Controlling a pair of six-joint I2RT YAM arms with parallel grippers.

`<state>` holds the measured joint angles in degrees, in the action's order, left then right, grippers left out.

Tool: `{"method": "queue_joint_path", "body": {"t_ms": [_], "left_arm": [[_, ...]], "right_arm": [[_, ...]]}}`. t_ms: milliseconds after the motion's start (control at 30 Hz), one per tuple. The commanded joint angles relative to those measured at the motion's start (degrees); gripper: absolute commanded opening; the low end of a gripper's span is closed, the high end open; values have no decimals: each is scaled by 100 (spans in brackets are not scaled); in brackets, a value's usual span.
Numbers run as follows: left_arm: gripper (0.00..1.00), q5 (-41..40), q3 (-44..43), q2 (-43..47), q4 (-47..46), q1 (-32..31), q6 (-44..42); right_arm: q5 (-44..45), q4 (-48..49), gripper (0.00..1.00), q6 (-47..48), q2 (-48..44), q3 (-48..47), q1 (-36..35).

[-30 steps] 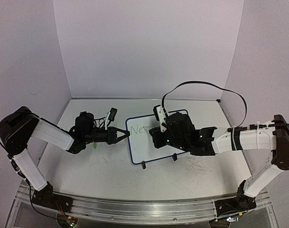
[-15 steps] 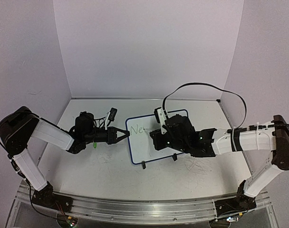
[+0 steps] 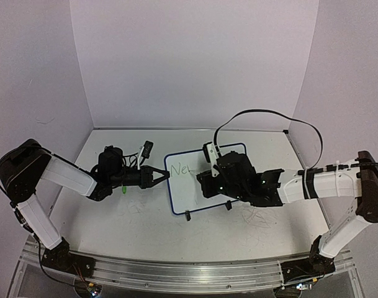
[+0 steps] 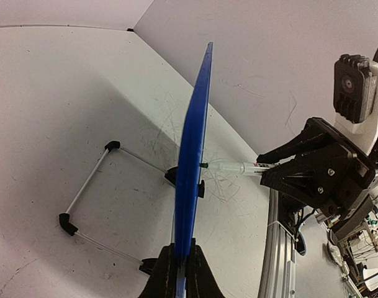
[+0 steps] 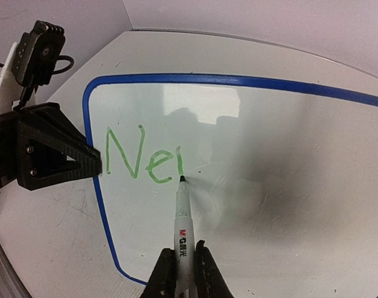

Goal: Write a sentence on the whiteboard

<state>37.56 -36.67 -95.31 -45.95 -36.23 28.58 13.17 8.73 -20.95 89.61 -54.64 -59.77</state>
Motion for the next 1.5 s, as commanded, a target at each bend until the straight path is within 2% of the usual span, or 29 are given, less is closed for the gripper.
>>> {"method": "queue_joint_path", "body": {"t_ms": [0, 1000, 1467], "left_arm": [[0, 226, -93, 161, -155, -69, 69], [0, 229, -90, 174, -160, -69, 95], [0, 227, -75, 170, -164, -69, 95]], "right_arm": [[65, -117, 0, -102, -152, 116, 31], [624, 76, 0, 99, -24, -255, 114], [435, -50, 0, 31, -59, -184, 141]]}}
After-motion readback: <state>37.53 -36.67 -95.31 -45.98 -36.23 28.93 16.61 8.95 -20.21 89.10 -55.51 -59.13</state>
